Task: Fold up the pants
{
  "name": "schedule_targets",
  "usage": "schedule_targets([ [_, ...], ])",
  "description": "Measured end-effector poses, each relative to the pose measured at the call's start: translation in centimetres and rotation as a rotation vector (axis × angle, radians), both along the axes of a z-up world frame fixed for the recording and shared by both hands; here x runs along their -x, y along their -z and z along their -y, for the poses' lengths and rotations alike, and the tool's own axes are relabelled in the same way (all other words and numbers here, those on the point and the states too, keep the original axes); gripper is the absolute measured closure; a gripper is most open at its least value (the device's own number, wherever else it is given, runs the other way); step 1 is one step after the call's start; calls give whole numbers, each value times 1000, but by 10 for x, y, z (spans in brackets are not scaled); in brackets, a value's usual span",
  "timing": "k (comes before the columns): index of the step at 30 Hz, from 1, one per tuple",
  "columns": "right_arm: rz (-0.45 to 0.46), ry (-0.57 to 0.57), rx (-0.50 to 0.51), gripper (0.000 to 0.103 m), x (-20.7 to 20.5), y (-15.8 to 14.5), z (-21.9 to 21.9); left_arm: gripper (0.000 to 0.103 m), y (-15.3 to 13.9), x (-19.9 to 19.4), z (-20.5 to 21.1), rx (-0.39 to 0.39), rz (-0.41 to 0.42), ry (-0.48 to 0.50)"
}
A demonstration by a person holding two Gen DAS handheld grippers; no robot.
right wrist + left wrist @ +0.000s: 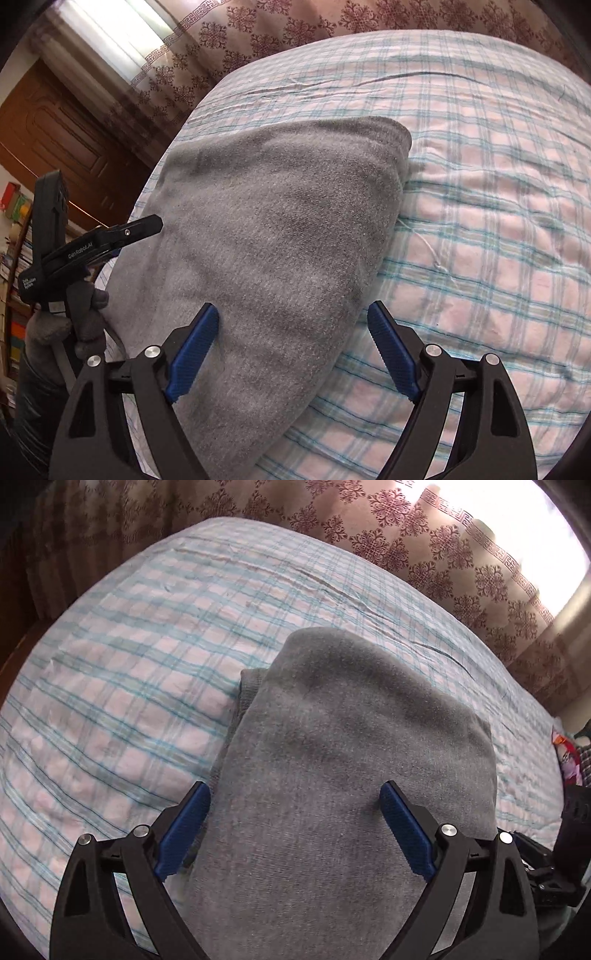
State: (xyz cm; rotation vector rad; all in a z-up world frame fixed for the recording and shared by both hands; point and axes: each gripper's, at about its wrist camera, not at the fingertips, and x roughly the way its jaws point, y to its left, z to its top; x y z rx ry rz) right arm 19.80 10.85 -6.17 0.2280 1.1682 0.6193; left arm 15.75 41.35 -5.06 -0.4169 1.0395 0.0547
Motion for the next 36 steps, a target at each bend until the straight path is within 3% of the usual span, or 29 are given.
schedule_targets([
  [3,-37,11,-37,19,-5,7,-1,9,16,1,-14,111,-12,-7],
  [7,-74,15,-79,16,-11,15,-1,9,26,1,-20,173,-5,12],
  [11,-144,37,-147,12,-19,28,-3,10,28,0,-19,180,3,22],
  [18,-129,36,-143,12,-25,29,-24,28,28,6,-19,219,27,18],
  [20,-122,32,-145,17,-26,28,-28,34,28,9,-16,219,36,5],
  [22,-104,7,-145,39,-22,21,-28,41,25,13,-14,214,39,0],
  [24,-65,-20,-127,52,-21,11,-31,54,20,15,-14,223,43,-1],
  [27,-18,-47,-127,66,-19,-8,-29,63,9,18,-13,219,53,-1],
  [36,167,-70,-123,70,-7,-76,12,67,-28,21,26,240,82,60],
])
